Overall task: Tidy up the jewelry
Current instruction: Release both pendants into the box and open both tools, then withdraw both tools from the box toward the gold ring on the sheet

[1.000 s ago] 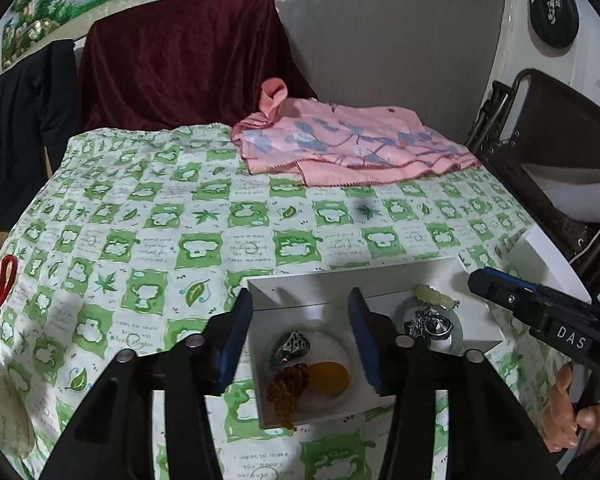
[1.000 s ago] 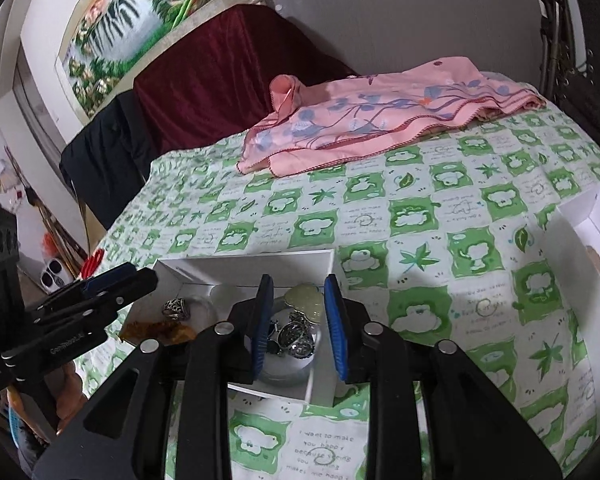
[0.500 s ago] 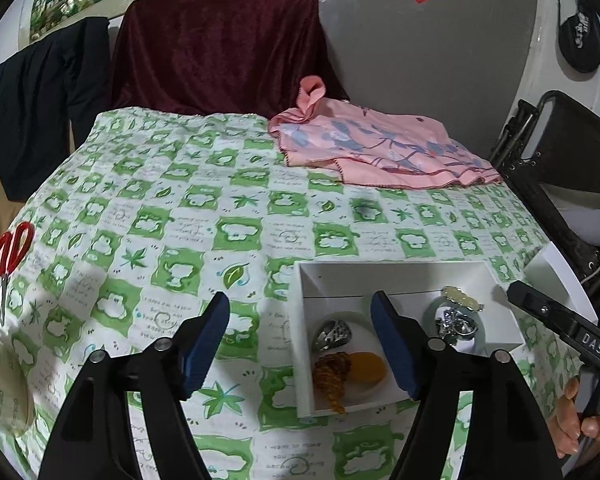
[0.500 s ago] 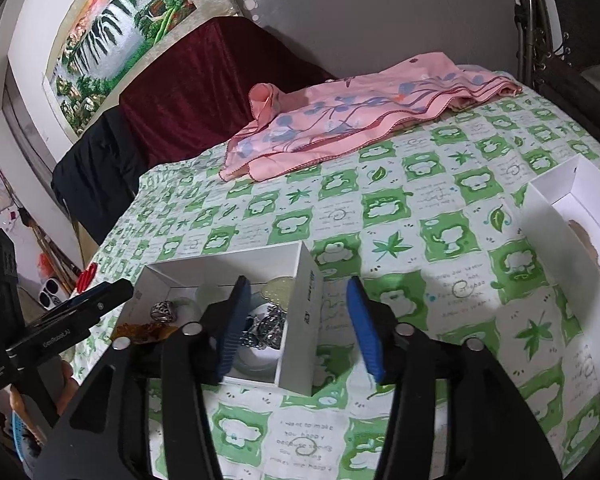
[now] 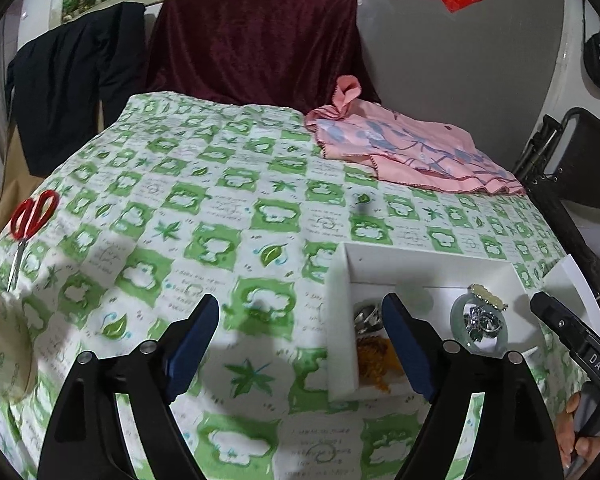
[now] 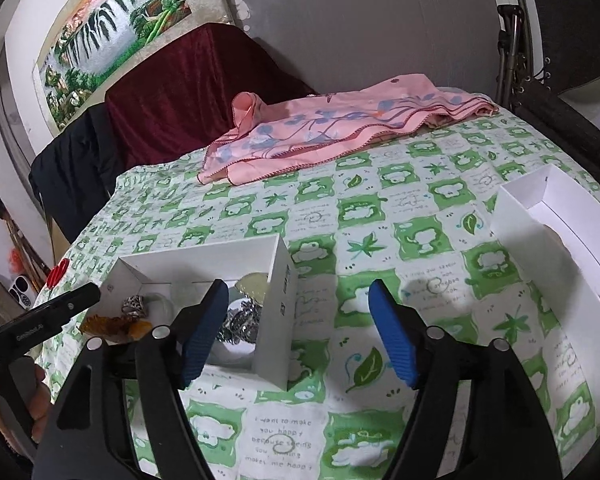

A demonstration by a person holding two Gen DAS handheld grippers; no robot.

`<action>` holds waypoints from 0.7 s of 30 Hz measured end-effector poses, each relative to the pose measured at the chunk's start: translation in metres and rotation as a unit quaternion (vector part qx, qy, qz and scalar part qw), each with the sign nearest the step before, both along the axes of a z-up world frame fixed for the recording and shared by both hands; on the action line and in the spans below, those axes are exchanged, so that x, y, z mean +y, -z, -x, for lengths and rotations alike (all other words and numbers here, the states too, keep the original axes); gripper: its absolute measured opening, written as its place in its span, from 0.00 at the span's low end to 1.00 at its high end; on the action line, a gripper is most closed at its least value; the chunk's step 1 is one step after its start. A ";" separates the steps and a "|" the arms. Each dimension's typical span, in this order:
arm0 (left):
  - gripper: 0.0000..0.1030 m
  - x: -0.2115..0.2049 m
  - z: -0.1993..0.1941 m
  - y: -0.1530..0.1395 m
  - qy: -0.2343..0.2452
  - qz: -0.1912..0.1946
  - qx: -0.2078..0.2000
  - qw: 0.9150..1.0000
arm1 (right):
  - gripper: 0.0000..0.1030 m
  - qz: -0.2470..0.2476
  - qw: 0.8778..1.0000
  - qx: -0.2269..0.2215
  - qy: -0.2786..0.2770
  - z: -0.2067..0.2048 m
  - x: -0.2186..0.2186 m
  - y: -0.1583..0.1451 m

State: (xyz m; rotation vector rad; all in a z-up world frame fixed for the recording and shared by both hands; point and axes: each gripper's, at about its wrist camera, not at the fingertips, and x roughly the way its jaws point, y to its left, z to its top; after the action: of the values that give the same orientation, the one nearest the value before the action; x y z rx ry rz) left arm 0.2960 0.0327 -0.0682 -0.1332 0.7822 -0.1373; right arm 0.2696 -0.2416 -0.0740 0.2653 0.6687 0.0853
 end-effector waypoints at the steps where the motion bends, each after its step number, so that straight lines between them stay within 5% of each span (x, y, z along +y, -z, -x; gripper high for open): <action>1: 0.80 0.001 0.003 0.001 -0.005 -0.002 0.001 1.000 | 0.67 -0.002 1.000 0.001 0.001 0.002 0.000 0.000; 21: 0.85 -0.005 0.054 0.000 -0.012 -0.046 -0.021 0.999 | 0.68 -0.027 1.000 0.006 0.009 0.038 0.002 0.006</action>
State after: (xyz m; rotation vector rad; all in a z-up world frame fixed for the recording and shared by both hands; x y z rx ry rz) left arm 0.2421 0.0281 -0.0680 -0.0534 0.7431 -0.0809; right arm 0.2313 -0.2395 -0.0796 0.3234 0.6759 0.0853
